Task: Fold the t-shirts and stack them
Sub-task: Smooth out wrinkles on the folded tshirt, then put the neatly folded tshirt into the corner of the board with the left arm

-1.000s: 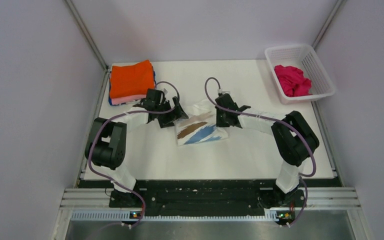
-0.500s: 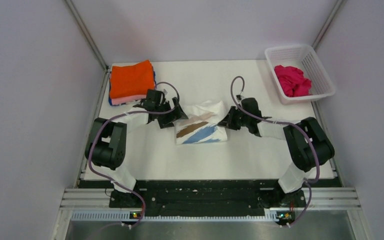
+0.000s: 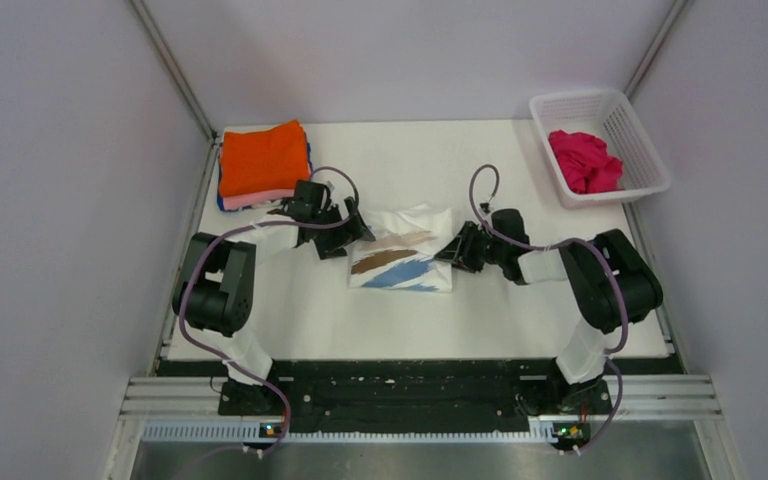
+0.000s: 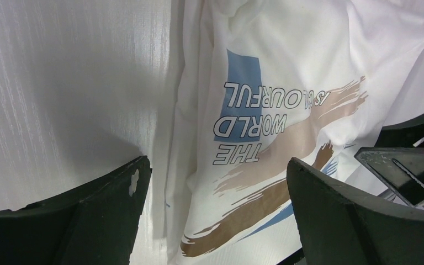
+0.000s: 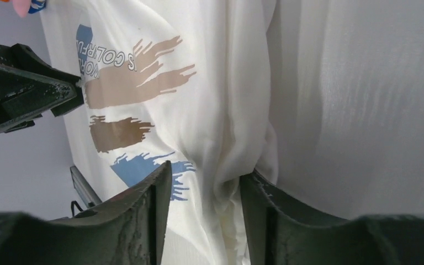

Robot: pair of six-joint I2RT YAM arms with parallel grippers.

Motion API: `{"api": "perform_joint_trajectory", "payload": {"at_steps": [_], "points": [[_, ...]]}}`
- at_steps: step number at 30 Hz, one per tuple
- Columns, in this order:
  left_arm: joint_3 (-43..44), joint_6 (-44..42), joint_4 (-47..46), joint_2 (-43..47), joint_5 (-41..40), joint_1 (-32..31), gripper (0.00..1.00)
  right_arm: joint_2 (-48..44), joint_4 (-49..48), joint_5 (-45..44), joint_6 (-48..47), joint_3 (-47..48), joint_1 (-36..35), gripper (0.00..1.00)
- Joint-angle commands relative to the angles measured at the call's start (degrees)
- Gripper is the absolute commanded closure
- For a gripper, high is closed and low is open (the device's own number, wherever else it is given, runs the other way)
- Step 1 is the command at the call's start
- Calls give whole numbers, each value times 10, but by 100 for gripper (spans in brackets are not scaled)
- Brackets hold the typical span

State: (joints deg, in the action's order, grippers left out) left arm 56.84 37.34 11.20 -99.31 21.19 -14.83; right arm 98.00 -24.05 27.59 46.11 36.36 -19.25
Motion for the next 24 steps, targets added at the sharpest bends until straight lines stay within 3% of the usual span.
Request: {"api": "perform_joint_trajectory", "payload": {"at_steps": [1,5,9,13,18,24], "points": [[10,-12,11,5,-16,0,3,-85,101,-60,-51,29,8,48],[14,-12,13,-2,-19,0,3,-164,172,-97,-73,40,6,37],[16,-11,10,-19,-20,-2,4,-209,194,-114,-91,52,-6,35],[20,-9,7,-34,-20,-5,5,-187,206,-125,-101,83,-31,36],[31,-4,6,-58,-8,-6,8,-116,190,-123,-116,126,-49,44],[32,-3,9,-70,-18,-9,10,-15,210,-205,-102,152,-49,56]]}}
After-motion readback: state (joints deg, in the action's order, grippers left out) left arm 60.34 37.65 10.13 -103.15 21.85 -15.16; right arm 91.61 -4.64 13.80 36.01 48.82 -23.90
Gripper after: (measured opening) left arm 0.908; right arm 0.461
